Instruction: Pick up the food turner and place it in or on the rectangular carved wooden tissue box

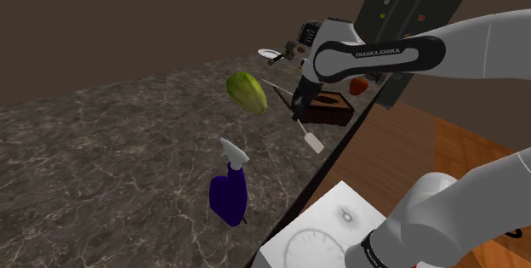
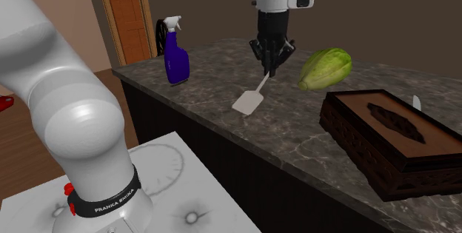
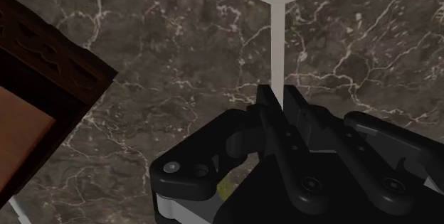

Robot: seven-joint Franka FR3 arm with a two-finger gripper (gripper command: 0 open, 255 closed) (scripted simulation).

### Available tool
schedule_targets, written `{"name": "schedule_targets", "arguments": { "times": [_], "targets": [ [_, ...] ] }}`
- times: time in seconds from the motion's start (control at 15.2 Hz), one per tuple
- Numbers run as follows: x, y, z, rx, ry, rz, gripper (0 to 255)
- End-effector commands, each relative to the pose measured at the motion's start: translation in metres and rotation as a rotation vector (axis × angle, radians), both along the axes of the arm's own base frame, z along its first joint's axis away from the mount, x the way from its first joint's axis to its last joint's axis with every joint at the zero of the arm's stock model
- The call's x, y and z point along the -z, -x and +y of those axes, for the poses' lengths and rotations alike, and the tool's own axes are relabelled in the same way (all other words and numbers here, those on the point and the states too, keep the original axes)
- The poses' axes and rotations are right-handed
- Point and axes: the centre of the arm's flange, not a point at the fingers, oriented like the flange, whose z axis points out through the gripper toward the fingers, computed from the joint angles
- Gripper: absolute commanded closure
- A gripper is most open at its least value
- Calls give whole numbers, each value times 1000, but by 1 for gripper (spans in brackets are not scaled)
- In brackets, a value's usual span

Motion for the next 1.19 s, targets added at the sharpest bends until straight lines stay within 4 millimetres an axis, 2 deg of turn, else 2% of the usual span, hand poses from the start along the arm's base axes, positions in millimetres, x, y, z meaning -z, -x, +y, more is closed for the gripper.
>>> {"name": "schedule_targets", "arguments": {
  "times": [0.0, 0.66, 1.12],
  "targets": [
    [-10, 0, 1, 0, 0, 1, 255],
    [-60, 0, 1, 0, 0, 1, 255],
    [-64, -22, -89, 0, 0, 1, 255]
  ]
}}
